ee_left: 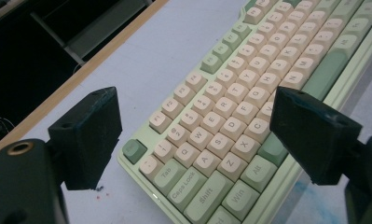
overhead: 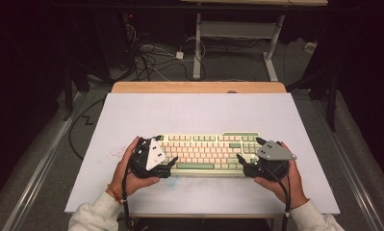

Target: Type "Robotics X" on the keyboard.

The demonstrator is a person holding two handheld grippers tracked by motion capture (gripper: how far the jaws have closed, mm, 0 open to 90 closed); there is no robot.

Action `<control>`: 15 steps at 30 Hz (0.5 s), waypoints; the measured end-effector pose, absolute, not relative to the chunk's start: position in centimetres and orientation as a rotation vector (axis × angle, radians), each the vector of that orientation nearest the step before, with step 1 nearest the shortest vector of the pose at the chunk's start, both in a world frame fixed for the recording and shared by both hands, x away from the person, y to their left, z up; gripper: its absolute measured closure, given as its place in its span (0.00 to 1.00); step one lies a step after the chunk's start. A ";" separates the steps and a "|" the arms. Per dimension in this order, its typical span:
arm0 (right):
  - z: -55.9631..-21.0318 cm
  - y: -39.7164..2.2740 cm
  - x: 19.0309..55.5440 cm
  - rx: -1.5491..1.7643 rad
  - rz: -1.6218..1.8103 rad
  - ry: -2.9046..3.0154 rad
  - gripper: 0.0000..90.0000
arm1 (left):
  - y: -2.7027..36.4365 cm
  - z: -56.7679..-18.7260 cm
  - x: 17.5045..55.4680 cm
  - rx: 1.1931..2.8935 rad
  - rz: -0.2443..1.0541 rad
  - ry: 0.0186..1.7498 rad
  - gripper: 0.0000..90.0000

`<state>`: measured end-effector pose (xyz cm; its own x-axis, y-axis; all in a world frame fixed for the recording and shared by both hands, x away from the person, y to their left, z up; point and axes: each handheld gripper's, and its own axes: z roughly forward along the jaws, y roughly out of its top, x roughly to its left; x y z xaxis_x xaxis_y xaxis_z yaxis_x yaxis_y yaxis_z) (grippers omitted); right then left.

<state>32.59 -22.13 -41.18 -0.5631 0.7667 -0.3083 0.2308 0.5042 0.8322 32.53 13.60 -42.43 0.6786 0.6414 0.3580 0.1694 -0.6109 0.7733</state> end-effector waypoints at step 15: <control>-41.4 -23.1 31.7 0.804 0.949 2.051 0.22 | 14.5 -43.0 32.0 2.168 0.821 0.614 0.17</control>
